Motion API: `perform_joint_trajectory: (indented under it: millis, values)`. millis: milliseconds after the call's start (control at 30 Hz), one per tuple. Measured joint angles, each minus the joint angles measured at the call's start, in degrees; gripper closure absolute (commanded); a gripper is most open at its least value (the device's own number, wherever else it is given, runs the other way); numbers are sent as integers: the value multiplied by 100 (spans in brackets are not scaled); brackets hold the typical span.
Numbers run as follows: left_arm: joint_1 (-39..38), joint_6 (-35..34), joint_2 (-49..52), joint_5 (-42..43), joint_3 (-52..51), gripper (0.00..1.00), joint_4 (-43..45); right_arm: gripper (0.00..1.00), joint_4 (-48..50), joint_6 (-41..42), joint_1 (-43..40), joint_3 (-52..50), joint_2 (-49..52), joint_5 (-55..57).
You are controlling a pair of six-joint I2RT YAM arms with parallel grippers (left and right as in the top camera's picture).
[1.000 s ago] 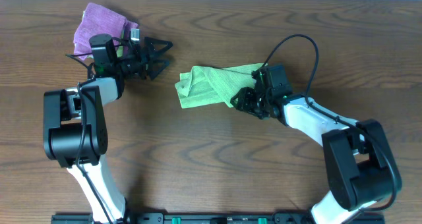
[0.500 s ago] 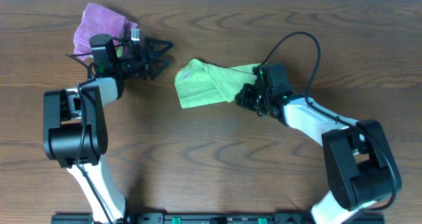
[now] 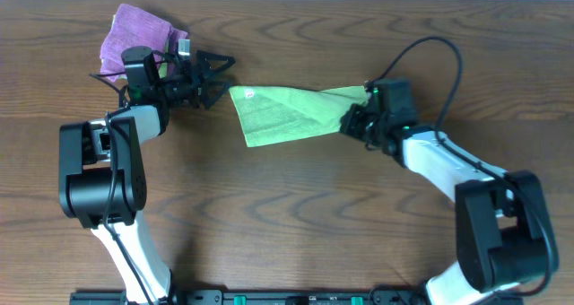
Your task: Fold the cloth
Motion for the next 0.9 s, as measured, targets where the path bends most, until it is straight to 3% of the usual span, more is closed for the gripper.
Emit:
perform_joint_trajectory:
  millis: [367, 433, 500, 633, 900]
  values:
    - [0, 0, 0, 17, 0, 5, 0, 99, -33, -339, -640, 0, -201, 188]
    - [0, 0, 0, 17, 0, 5, 0, 91, -31, -365, -640, 0, -201, 188]
    - [0, 0, 0, 17, 0, 5, 0, 70, -33, -409, -640, 0, -201, 195]
    - [0, 0, 0, 20, 0, 4, 0, 55, -4, -540, -640, 0, -201, 205]
    - [0, -2, 0, 61, 0, 5, 0, 50, 149, -597, -640, 0, -201, 173]
